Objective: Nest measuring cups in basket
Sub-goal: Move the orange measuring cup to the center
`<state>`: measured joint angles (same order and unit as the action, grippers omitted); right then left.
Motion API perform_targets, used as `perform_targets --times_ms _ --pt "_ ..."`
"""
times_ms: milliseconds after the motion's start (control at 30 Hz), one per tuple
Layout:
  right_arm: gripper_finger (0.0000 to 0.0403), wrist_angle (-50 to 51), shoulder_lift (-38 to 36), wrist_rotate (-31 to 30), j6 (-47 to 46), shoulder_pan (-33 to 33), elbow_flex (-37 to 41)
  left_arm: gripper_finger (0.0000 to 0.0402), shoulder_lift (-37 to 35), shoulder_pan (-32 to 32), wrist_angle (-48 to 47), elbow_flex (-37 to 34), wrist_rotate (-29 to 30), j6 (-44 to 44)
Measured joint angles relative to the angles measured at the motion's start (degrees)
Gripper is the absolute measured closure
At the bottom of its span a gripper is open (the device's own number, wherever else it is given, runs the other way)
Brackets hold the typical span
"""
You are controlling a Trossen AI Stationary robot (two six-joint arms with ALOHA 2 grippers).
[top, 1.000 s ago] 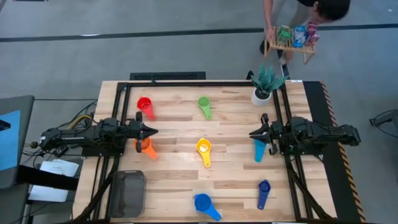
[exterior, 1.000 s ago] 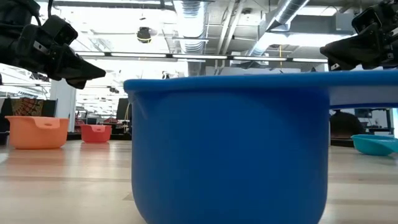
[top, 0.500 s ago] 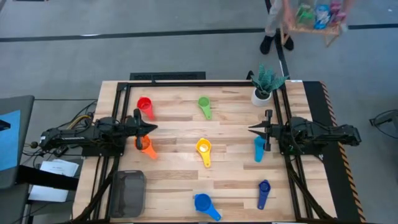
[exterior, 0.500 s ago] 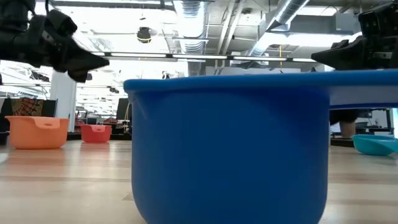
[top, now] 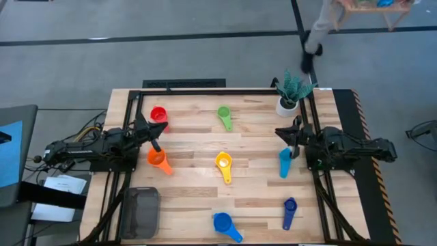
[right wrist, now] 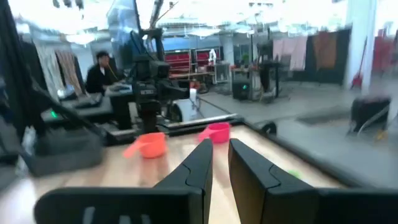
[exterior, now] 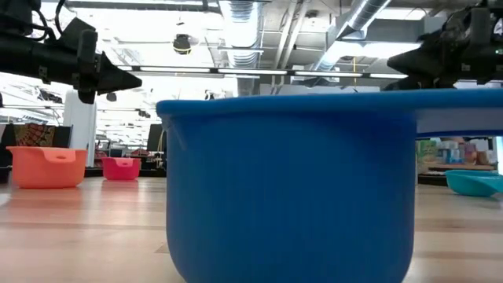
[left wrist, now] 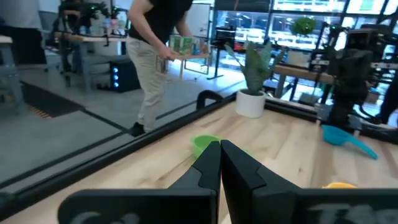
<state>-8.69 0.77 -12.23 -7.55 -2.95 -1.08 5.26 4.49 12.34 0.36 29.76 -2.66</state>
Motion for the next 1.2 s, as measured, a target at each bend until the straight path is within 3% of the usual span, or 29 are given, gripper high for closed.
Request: perform_targets --times_ms 100,233,433,700,967,1200 --pt "0.0326 -0.4 0.0 0.0 -5.7 -0.2 0.0 0.0401 0.0 0.0 -0.2 0.0 -1.1 0.5" --pt "0.0326 -3.6 0.0 -3.1 -5.4 -1.0 -0.1 0.0401 0.0 0.0 -2.5 0.0 -1.5 -1.7" --pt "0.0326 -3.0 1.1 -6.1 -18.2 -1.9 -0.1 0.0401 0.0 0.0 -6.2 0.0 -1.5 -6.5" --pt "0.0326 -7.6 14.6 -8.8 -27.8 1.0 -0.1 0.0401 0.0 0.0 -6.4 0.0 -1.5 -6.6" --pt "0.0326 -25.2 30.1 -11.7 -26.8 3.7 -0.2 0.0401 0.0 0.0 -5.9 0.0 -1.0 -6.6" --pt "0.0324 -32.5 35.9 -11.6 -24.5 4.2 -0.7 0.0401 0.0 0.0 -1.0 0.0 0.2 -4.6"
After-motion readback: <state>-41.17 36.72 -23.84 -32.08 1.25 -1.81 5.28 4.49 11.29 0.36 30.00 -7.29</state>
